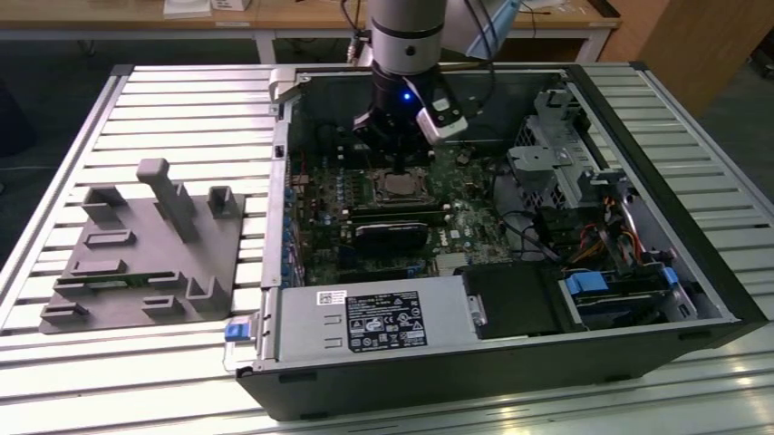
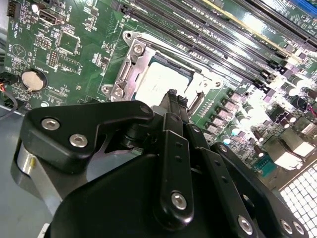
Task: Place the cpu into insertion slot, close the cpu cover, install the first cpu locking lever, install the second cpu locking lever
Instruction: 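Install the first cpu locking lever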
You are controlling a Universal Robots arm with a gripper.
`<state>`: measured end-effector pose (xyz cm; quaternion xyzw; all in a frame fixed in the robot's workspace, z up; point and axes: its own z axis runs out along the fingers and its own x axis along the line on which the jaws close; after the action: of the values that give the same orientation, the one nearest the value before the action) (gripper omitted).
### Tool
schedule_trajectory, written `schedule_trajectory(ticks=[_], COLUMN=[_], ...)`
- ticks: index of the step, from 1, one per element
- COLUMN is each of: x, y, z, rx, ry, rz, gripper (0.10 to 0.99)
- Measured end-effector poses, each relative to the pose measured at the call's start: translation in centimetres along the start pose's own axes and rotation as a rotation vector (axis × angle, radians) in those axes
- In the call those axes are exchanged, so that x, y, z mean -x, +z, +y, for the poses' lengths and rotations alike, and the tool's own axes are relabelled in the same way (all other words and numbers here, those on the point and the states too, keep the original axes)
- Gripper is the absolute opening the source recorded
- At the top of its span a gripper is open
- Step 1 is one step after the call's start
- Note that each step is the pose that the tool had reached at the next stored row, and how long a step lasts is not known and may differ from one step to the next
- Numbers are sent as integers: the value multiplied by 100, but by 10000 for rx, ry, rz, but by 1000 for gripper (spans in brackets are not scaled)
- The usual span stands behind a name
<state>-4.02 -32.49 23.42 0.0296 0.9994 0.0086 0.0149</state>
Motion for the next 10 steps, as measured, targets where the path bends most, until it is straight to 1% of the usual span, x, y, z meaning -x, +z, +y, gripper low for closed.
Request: schedule_trajectory(ticks=[10], x=[-67], y=[-2], z=[-4], rx=[0], ry=[-1], rz=[0], gripper=[106])
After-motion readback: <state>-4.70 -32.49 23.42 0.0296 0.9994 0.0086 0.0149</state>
